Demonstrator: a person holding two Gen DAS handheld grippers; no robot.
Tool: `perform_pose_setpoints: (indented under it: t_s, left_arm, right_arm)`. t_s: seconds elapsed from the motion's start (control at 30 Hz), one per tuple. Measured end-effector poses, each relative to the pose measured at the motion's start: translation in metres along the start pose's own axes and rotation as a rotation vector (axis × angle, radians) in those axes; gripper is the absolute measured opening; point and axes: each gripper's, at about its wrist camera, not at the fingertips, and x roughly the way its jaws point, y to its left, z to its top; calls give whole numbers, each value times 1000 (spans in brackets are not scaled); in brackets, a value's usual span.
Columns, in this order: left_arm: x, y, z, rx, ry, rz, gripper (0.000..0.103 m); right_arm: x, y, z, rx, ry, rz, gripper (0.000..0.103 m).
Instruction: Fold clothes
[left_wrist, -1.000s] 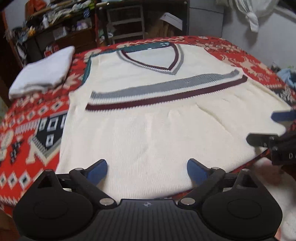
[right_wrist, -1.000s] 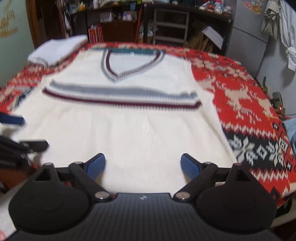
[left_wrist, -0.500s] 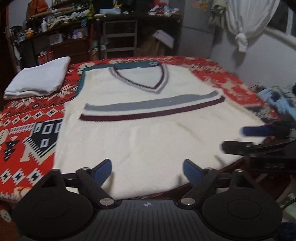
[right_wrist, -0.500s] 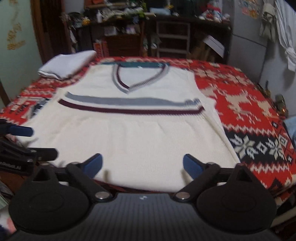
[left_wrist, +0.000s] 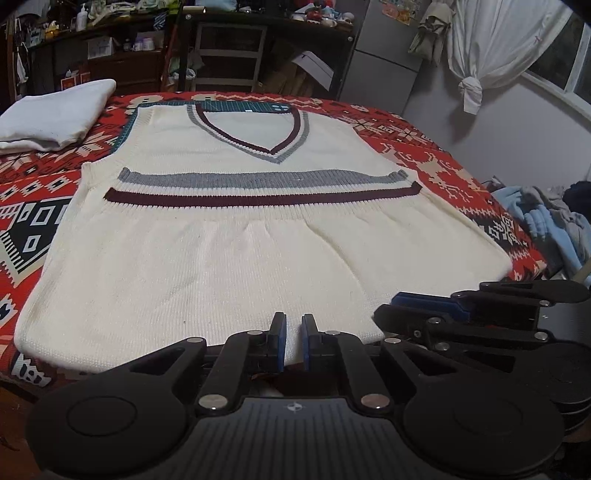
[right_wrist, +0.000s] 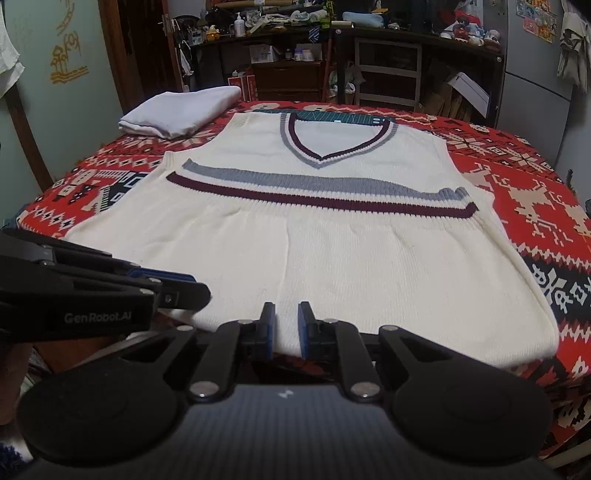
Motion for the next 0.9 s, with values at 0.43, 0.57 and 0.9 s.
perform_pose_setpoints:
  t_s: [0.43, 0.57, 0.9]
  left_arm:
    - [-2, 4, -1, -1, -1, -10, 9]
    - [-2, 6, -2, -12, -3, -16, 9]
    - [-3, 8, -3, -22, 2, -27, 9]
  right_arm:
    - [-19, -47, -5, 111, -15, -117, 14]
    - [-25, -76, -11, 157, -21, -164, 14]
    - [-45, -143, -32, 272, -81, -229, 6]
